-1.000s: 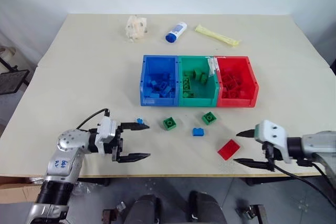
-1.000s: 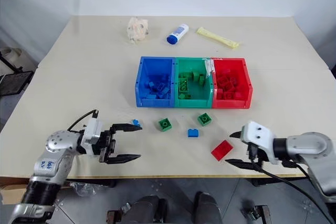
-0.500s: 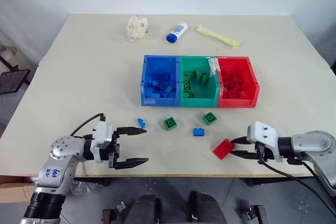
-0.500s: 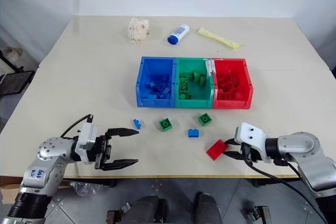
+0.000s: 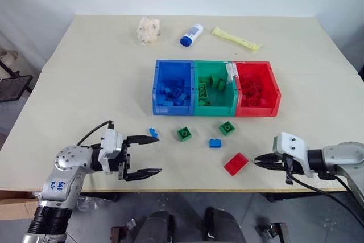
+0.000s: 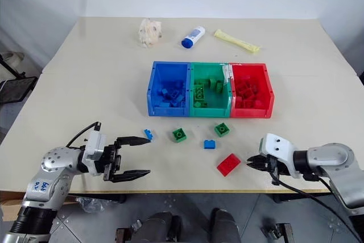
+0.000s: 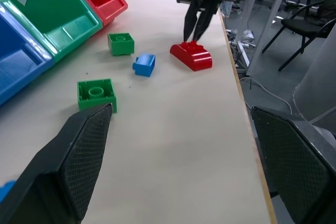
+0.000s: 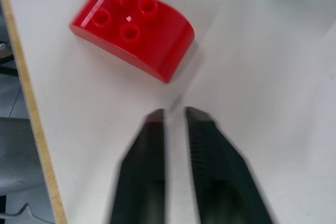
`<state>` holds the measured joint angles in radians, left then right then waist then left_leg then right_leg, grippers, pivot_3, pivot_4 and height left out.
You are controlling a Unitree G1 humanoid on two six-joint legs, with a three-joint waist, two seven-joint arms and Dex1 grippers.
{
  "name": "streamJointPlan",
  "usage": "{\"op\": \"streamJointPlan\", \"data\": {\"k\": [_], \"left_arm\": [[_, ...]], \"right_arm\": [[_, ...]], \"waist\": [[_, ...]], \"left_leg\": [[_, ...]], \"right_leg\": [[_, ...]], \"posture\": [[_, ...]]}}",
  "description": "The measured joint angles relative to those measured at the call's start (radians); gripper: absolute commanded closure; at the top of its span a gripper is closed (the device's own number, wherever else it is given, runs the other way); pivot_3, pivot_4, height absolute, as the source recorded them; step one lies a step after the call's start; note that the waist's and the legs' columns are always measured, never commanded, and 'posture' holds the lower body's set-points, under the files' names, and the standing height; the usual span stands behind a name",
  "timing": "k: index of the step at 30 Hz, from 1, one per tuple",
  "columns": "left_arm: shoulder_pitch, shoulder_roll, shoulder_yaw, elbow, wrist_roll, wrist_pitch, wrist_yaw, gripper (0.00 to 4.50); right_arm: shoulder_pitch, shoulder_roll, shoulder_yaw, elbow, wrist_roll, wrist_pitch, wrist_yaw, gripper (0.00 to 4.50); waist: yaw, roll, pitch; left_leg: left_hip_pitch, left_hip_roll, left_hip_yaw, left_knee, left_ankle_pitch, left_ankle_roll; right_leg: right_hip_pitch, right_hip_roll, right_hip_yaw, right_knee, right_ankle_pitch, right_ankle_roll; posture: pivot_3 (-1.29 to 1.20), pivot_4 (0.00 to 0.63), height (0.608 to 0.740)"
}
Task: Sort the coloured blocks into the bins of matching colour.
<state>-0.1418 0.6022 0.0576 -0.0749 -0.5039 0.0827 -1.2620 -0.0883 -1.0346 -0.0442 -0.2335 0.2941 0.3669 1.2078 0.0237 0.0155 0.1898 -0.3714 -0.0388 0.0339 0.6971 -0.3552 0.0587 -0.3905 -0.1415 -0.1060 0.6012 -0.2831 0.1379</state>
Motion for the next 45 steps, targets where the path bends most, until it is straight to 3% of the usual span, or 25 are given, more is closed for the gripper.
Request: {"op": "streamJointPlan", "data": {"k": [8,21,25,31,40,45], "left_arm": [[-0.008,-0.005,-0.001,0.024,0.001,-0.022,-0.008,0.00],[0.017,-0.007,0.003,0.036,0.003,-0.037,0.023,0.00],[0.044,-0.002,0.007,0.005,0.002,-0.037,0.038,0.00],[0.068,0.008,0.023,-0.017,0.002,-0.037,0.049,0.00],[0.033,0.008,0.021,0.007,0.002,-0.042,0.042,0.00],[-0.035,-0.001,0.005,0.072,0.008,-0.063,0.018,0.00]], "right_arm": [[-0.163,-0.025,0.112,0.080,-0.045,-0.098,0.125,0.16],[-0.422,0.129,0.347,0.320,-0.180,-0.361,0.282,0.04],[-0.446,0.164,0.354,0.362,-0.182,-0.389,0.294,0.92],[-0.444,0.173,0.353,0.375,-0.174,-0.403,0.302,2.94],[-0.325,0.171,0.253,0.261,-0.075,-0.244,0.238,3.04],[-0.284,0.131,0.049,0.156,0.015,-0.050,0.085,3.04]], "waist": [[0.000,0.000,0.000],[-0.003,0.000,0.000],[-0.005,0.000,0.000],[-0.004,0.000,0.000],[-0.001,0.000,0.000],[-0.001,0.000,0.000]], "left_leg": [[0.000,0.000,0.000,0.000,0.000,0.000],[0.000,0.000,0.000,0.000,0.000,0.000],[0.000,0.001,0.000,0.000,0.000,0.000],[0.000,0.001,0.000,0.000,0.000,-0.001],[0.000,0.001,0.000,0.000,0.000,-0.001],[0.000,0.000,0.000,0.000,0.000,0.000]], "right_leg": [[0.000,0.000,-0.001,-0.001,0.000,0.000],[0.000,0.002,-0.003,0.000,0.000,0.000],[0.000,0.002,-0.002,0.000,0.000,0.000],[0.000,0.002,-0.002,0.000,0.000,0.000],[-0.001,0.001,-0.002,0.000,0.000,0.000],[-0.001,0.000,-0.002,0.000,0.000,0.000]], "posture": [[0.00,0.150,0.740],[0.00,0.150,0.740],[0.00,0.150,0.740],[0.00,0.150,0.740],[0.00,0.150,0.740],[0.00,0.150,0.740]]}}
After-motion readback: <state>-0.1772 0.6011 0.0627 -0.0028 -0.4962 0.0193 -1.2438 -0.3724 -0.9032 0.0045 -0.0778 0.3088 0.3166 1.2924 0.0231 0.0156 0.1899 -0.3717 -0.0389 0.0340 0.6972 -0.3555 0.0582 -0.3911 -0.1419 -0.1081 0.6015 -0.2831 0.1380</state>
